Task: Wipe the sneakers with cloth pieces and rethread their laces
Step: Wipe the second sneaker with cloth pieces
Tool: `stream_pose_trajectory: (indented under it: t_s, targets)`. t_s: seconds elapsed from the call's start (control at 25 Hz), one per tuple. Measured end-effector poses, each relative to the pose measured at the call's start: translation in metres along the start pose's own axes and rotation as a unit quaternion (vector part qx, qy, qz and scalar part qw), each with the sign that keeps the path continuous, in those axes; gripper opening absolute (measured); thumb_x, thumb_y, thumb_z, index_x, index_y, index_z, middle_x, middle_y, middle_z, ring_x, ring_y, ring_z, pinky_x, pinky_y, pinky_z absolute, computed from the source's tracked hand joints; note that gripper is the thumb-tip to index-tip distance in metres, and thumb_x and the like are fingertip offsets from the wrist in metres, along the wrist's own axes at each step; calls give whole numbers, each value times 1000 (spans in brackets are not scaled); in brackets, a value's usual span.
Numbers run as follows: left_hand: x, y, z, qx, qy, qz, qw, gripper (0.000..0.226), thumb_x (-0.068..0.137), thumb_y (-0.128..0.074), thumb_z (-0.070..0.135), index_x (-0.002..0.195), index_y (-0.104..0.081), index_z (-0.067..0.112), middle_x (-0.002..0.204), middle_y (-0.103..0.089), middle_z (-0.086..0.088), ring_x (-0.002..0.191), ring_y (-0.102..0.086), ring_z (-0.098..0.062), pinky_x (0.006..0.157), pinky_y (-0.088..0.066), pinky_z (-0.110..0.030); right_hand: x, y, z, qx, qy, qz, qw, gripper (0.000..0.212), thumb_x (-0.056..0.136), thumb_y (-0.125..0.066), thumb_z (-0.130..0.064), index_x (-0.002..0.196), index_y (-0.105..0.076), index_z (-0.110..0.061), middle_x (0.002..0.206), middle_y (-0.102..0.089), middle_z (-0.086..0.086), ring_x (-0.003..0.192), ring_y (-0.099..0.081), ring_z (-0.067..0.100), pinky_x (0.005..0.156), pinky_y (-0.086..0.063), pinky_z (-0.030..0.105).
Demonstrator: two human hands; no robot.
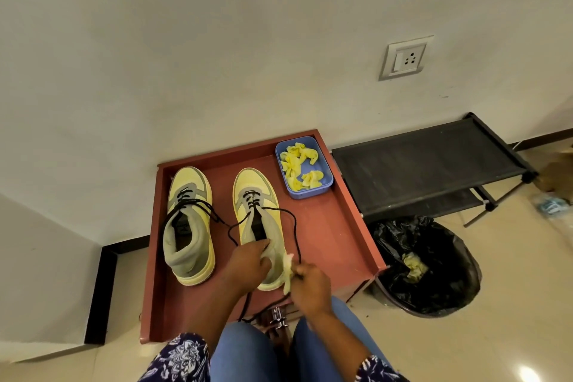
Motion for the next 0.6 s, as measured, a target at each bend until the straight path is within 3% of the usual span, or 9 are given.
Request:
stream_pose_trajectory:
  t_s: [0.04,0.12,0.2,0.24,0.36,0.44,0.48,0.56,0.6]
  targets:
    - [-2,2,-1,83,-28,-21,996,79,73,-20,49,137,-40,7,132,-51,-15,120,-48,-29,96,-38,-29,5,9,3,46,-42,24,998,33,81,-48,6,69,-71,-13,70,-59,1,68,-50,13,55,-38,11]
    - [-2,7,-5,202,-53,-40,977,67,84,-28,46,139,-35,9,131,-50,-13,120,-45,-29,95,-40,-34,12,21,7,122,-106,75,984,42,79,-45,6,62,-69,-25,65,-58,-1,65,-52,16,60,-48,28]
    - [-1,14,-8,260,-81,-50,961,53,89,-39,41,134,-42,12,124,-54,-10,118,-44,-28,95,-40,-37,11,24,5,131,-125,87,980,40,82,-47,3,90,-72,-28,77,-65,-2,72,-59,18,72,-55,36]
    - [0,17,-10,274,-91,-60,955,49,88,-41,42,126,-49,12,117,-57,-10,115,-46,-27,96,-39,-37,9,23,2,125,-122,86,981,39,83,-47,1,103,-69,-24,84,-67,-2,76,-60,17,75,-53,34]
    - [4,20,-12,287,-100,-75,950,32,90,-47,37,103,-55,9,105,-62,-11,104,-54,-29,99,-36,-36,0,6,-4,103,-90,47,990,40,86,-45,-2,117,-64,-21,102,-70,1,76,-56,13,66,-45,25]
    - [4,16,-10,270,-83,-67,957,26,92,-46,31,104,-52,9,107,-62,-13,103,-54,-31,92,-42,-37,-8,-9,-8,110,-68,3,992,42,89,-42,-5,126,-56,-20,113,-66,3,84,-57,13,69,-47,23]
    - [3,14,-9,255,-74,-53,963,25,93,-45,30,108,-50,10,110,-61,-12,104,-54,-31,87,-43,-37,-12,-16,-10,106,-54,-15,993,42,92,-41,-6,129,-52,-20,119,-63,2,94,-58,13,78,-49,24]
    - [1,12,-7,229,-59,-28,971,27,94,-44,28,114,-47,11,114,-60,-11,105,-55,-31,83,-42,-37,-21,-27,-11,48,-18,-13,999,39,96,-40,-9,132,-50,-19,121,-60,-3,104,-56,12,91,-48,23]
    - [2,12,-6,216,-53,-21,975,28,95,-44,27,117,-46,11,115,-60,-10,106,-55,-31,83,-42,-36,-23,-31,-10,17,-3,8,1000,36,97,-41,-10,131,-51,-15,118,-60,-4,102,-57,10,88,-46,18]
Point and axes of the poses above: each hand's wrist, its own x-axis towards the middle knuckle, its own y-axis out of the back of the hand, z = x × y, the point moved 1 cm from there along x, towards the middle knuckle
